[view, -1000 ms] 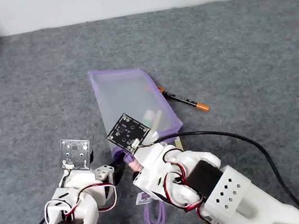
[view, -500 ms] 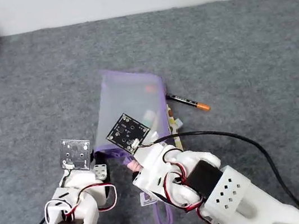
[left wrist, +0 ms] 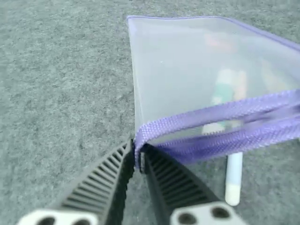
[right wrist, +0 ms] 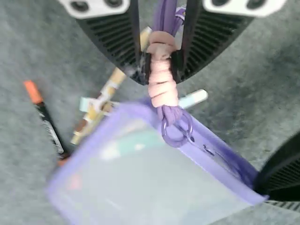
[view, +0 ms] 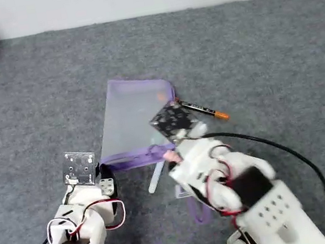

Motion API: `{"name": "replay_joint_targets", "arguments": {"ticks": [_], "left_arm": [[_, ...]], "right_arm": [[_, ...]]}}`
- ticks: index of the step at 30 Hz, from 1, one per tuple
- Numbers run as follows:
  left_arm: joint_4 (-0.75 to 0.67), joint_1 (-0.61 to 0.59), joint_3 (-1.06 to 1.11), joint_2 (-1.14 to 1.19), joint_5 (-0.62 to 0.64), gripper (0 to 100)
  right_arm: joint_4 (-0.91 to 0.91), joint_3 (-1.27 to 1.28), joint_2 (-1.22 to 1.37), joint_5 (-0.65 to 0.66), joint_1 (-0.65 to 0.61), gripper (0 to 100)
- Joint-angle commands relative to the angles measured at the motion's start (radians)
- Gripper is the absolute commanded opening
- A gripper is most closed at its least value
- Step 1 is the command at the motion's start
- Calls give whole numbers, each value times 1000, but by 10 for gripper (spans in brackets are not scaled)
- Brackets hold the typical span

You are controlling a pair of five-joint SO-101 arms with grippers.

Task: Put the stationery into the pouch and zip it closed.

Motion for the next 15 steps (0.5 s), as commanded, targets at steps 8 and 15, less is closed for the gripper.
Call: {"name": "replay_joint_targets", "arguments": {"ticks": [8, 15], "left_arm": [[-20, -23, -24, -15, -15, 12], [-20, 9, -22, -15, -18, 12]], "right_arm": [[134, -84, -206, 64, 107, 8], [134, -83, -206, 63, 101, 8]]}}
